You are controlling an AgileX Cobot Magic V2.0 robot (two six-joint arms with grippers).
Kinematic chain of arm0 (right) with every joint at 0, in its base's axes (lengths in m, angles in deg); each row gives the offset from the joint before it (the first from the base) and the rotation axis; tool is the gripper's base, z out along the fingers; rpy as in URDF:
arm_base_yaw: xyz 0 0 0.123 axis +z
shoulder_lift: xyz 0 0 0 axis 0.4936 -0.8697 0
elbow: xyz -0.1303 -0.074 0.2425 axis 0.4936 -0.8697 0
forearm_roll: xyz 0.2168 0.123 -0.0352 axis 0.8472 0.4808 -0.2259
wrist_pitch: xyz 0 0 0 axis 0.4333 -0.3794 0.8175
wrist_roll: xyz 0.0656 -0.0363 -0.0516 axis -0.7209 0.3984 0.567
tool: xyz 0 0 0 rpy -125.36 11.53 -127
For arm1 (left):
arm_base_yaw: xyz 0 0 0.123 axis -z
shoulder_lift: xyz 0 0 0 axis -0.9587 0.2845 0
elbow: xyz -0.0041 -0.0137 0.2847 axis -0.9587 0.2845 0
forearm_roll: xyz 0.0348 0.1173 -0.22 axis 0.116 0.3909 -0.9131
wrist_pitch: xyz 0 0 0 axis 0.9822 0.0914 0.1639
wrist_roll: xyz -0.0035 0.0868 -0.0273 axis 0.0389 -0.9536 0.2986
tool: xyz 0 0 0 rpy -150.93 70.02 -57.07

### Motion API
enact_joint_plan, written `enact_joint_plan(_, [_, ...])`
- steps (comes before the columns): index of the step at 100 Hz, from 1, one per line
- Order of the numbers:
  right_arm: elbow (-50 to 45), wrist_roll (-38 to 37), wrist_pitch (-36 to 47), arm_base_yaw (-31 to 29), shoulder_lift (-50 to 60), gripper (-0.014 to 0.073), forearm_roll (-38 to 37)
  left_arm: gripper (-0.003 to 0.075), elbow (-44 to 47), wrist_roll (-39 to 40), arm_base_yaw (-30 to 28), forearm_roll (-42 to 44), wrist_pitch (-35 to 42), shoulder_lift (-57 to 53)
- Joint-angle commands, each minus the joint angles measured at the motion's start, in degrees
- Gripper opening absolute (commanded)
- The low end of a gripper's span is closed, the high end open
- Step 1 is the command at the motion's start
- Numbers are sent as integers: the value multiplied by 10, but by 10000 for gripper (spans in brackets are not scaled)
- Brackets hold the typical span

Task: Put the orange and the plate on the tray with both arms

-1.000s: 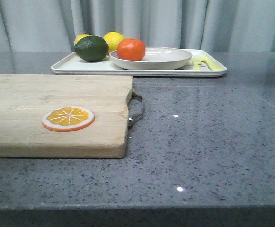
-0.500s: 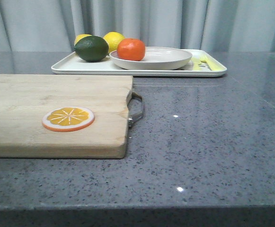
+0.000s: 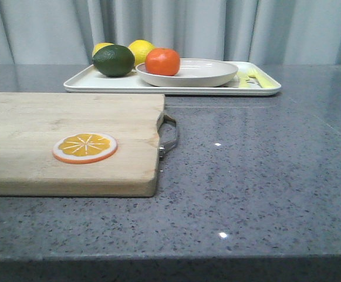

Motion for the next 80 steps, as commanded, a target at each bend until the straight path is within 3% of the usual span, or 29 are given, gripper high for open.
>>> enact_joint_plan(1, [-19, 21, 58, -1, 42, 15, 1, -20, 4, 0, -1, -18, 60, -21])
enact_joint_plan(55, [-168, 22, 82, -1, 264, 15, 1, -20, 96, 0, -1, -21, 75, -170])
enact_joint_plan(80, [-176, 22, 81, -1, 287, 15, 14, -20, 103, 0, -1, -21, 65, -194])
